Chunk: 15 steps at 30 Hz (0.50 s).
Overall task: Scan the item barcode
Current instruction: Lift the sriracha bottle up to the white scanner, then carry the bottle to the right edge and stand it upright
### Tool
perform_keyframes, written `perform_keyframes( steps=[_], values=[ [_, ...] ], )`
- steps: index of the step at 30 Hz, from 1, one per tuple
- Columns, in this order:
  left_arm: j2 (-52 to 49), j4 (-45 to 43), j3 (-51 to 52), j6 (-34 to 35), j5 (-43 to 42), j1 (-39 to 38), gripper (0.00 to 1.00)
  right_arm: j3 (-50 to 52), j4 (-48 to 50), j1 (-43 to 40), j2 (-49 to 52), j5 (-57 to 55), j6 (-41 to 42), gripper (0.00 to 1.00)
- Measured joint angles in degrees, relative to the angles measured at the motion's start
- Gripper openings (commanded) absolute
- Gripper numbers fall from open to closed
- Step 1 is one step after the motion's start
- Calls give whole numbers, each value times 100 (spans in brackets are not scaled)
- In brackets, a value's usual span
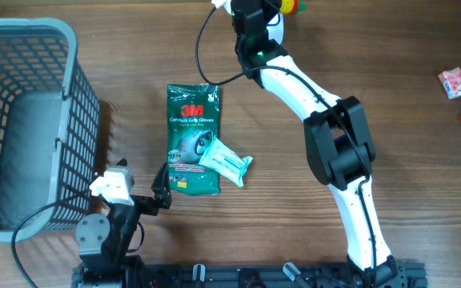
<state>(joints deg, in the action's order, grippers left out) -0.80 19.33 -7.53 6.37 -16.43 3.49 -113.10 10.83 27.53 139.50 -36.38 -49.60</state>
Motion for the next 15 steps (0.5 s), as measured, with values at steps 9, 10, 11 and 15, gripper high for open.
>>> perform_keyframes(
  steps=[9,10,11,15],
  values=[
    [0,0,0,0,0,0,100,-50,-1445,-96,-101,-212,468,31],
    [0,0,0,0,0,0,100,-50,-1775,-243,-177,-245,699,31],
    [0,0,0,0,0,0,100,-57,-2046,-361,-240,-262,852,32],
    [0,0,0,0,-2,0,100,-98,-3294,-1414,-597,-490,1725,30]
  ],
)
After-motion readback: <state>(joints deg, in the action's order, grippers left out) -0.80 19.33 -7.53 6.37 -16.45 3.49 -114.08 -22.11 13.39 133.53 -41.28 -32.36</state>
